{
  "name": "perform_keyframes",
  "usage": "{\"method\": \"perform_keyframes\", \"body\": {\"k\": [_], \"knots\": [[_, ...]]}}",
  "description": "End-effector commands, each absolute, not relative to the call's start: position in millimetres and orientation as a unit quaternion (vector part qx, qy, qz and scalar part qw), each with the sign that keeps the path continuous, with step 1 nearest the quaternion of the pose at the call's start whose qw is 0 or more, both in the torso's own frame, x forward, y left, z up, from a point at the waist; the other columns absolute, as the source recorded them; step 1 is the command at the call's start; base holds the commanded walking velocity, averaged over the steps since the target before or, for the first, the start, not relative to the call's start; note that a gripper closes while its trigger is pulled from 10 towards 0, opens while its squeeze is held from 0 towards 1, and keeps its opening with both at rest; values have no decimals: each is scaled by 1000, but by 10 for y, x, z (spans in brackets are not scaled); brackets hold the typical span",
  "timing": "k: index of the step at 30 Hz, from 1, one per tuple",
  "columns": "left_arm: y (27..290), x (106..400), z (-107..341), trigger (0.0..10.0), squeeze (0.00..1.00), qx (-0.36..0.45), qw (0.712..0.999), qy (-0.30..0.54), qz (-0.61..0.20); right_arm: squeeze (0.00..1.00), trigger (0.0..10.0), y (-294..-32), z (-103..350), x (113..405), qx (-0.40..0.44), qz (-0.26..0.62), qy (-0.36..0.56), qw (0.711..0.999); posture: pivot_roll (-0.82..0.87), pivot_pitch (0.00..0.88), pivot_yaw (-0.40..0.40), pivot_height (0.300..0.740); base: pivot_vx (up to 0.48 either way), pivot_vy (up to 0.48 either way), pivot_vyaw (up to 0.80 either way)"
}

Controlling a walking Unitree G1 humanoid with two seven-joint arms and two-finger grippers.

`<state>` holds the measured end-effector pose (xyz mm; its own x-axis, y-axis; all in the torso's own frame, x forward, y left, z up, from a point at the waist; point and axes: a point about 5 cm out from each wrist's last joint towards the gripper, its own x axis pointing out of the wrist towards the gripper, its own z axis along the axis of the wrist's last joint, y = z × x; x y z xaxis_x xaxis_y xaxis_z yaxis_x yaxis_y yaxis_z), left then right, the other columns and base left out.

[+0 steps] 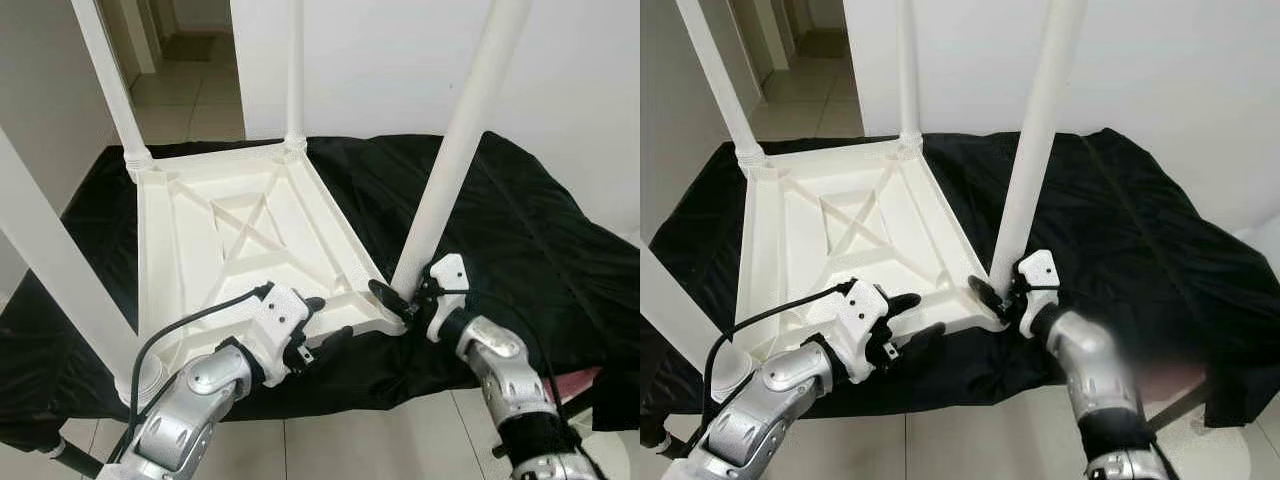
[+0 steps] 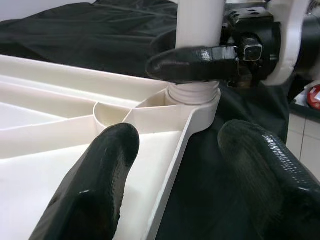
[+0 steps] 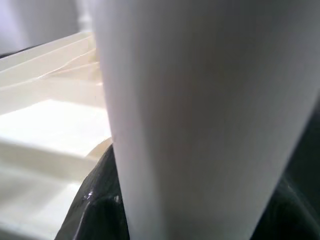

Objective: Building children table

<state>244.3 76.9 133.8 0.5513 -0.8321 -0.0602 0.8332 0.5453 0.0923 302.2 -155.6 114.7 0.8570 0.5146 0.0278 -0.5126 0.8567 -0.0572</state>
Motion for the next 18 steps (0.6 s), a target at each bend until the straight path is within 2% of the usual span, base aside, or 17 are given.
{"method": "perform_keyframes", "body": {"k": [1, 5, 9, 18], "knots": [[780, 2425, 1336, 10000, 0, 59, 879, 7, -473, 0, 10000, -1524, 1016, 2968, -17, 222, 9, 975, -40, 0, 14, 740, 0, 0, 0], [767, 2424, 1331, 10000, 0, 59, 879, 7, -474, 0, 10000, -1451, 1014, 2943, -10, 193, 8, 981, -40, 0, 19, 740, 0, 0, 0], [744, 2473, 1394, 10000, 0, 60, 879, -2, -474, 0, 10000, -1282, 975, 2927, 20, 127, 18, 992, -23, 0, 21, 740, 0, 0, 0], [800, 2453, 1363, 10000, 0, 66, 884, 2, -464, 0, 10000, -1083, 1067, 2931, 50, 63, 8, 997, 0, 0, 1, 740, 0, 0, 0]]}}
